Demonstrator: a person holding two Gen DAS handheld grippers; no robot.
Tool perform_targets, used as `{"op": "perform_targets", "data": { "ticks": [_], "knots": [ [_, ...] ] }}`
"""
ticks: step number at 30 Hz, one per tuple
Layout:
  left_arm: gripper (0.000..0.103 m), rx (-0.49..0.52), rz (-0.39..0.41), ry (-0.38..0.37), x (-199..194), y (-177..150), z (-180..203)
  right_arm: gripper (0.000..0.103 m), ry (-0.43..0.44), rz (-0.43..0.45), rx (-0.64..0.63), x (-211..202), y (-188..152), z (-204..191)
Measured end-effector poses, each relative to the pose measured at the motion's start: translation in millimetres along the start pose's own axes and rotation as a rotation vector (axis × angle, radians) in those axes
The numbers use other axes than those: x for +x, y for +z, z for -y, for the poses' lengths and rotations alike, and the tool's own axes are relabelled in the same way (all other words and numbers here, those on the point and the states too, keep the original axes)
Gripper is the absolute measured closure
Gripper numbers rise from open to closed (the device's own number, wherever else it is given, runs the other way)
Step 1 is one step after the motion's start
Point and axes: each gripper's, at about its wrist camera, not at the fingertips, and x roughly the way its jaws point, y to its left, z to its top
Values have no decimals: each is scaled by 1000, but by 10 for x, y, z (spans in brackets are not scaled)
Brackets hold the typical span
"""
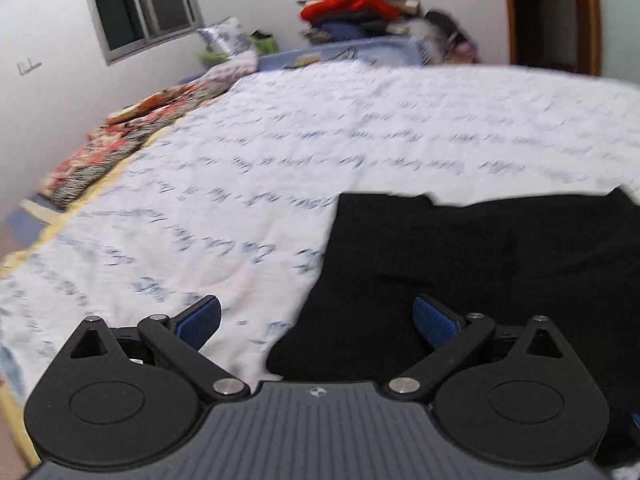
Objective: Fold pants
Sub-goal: 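Grasp the folded trouser end with the right gripper while the left gripper grasps it too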
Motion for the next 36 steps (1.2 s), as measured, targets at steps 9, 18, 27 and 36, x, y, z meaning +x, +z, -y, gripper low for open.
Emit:
{"op": "perform_targets", "data": {
  "ticks": [9, 18, 27, 36],
  "knots": [
    [0, -105, -69, -70, 69, -1, -301, 0, 90, 39, -1, 42, 42, -168],
    [0, -85, -61, -47, 69, 3, -338, 0, 158, 43, -47, 209, 111, -373],
    [0, -99, -55, -60, 51, 9, -411, 3, 134, 33, -108, 318, 130, -538],
    [0, -179, -36, 6, 61, 71, -709, 7, 114, 56, -166, 424, 216, -690]
  ]
}}
